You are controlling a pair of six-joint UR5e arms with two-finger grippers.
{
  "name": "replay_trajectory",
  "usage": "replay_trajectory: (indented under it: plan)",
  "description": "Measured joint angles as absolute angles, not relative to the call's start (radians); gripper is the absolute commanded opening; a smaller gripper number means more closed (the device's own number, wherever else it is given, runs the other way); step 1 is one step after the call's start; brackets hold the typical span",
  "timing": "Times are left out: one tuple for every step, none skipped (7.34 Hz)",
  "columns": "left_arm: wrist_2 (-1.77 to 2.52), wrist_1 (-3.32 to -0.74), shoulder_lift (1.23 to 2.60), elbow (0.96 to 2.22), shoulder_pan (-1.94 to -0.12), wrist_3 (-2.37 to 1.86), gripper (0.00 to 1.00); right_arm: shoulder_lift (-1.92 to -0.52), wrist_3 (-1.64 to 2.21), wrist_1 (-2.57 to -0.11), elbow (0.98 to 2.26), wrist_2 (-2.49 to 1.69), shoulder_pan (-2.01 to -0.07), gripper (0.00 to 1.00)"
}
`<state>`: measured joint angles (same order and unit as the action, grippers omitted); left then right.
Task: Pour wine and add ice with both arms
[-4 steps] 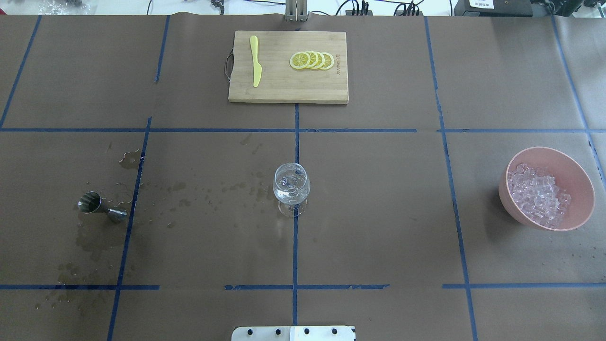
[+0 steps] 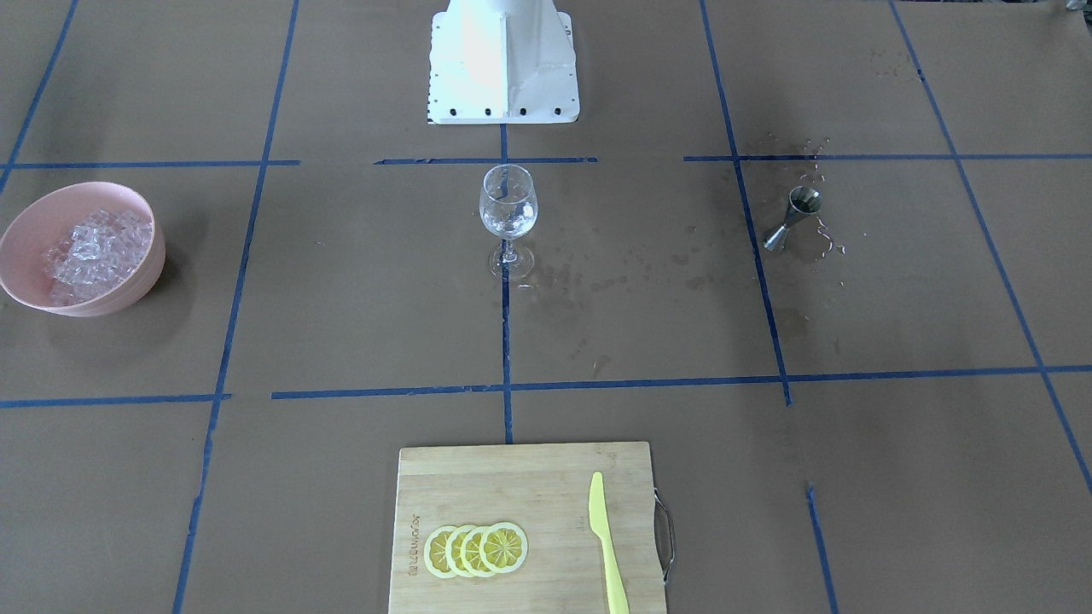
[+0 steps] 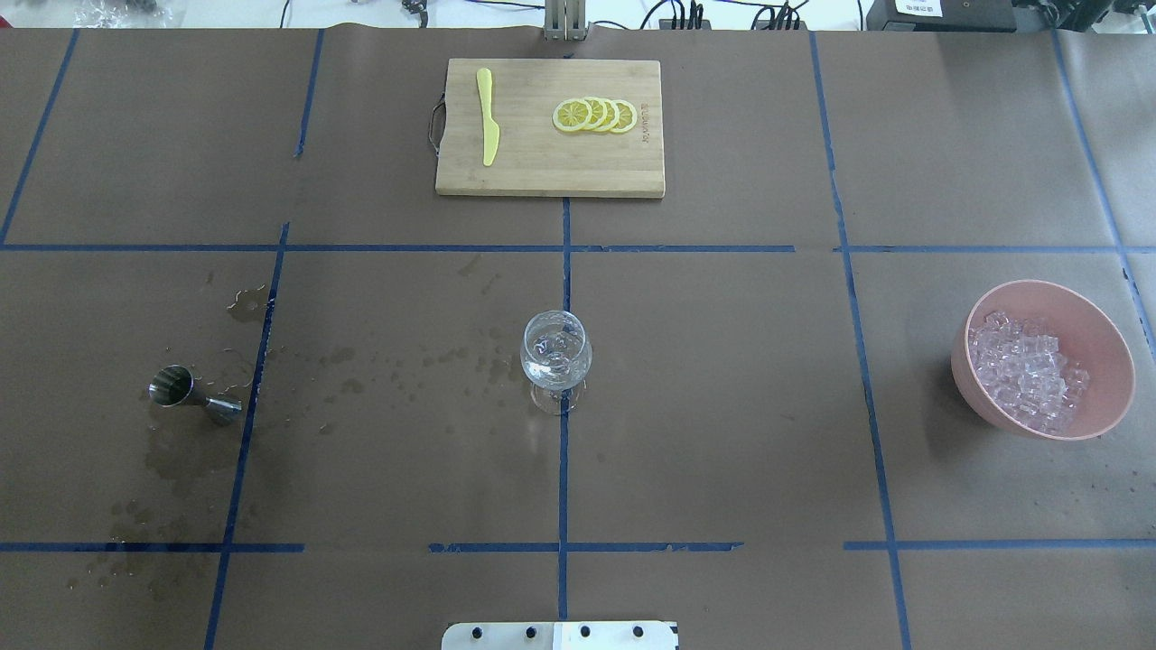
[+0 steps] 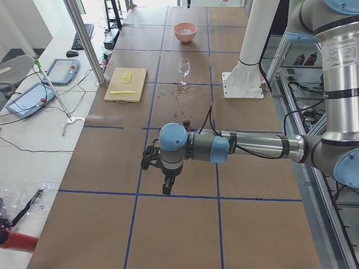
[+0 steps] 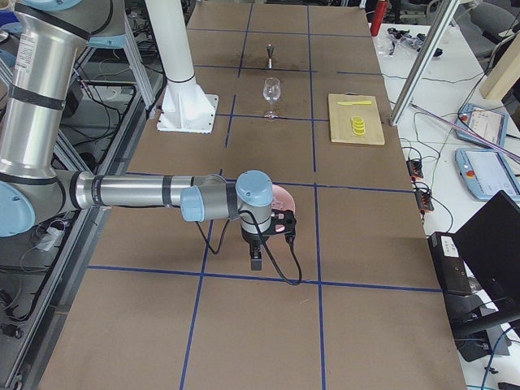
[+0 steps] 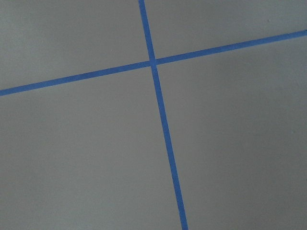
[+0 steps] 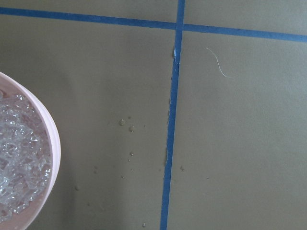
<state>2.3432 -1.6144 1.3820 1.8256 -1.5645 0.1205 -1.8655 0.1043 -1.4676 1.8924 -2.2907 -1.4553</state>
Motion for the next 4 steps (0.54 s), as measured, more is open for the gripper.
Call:
replay_trajectory:
  plan:
    - [2.341, -1.620, 1.384, 1.828, -1.563, 0.122, 1.00, -1.860, 0.106, -1.467, 1.900, -2.308, -1.455, 1.00]
    - [2.344, -1.642, 1.385, 1.833, -1.563, 0.126, 1.00, -1.848, 0.112, -1.464, 1.907, -2.330, -1.455, 1.00]
    - [2.348, -1.694, 1.386, 1.832, -1.562, 0.129, 1.00, -1.834, 0.116, -1.457, 1.916, -2.342, -1.454, 1.00]
    - [2.352, -1.777, 1.388, 1.823, -1.562, 0.129, 1.00, -1.820, 0.118, -1.446, 1.928, -2.346, -1.454, 1.00]
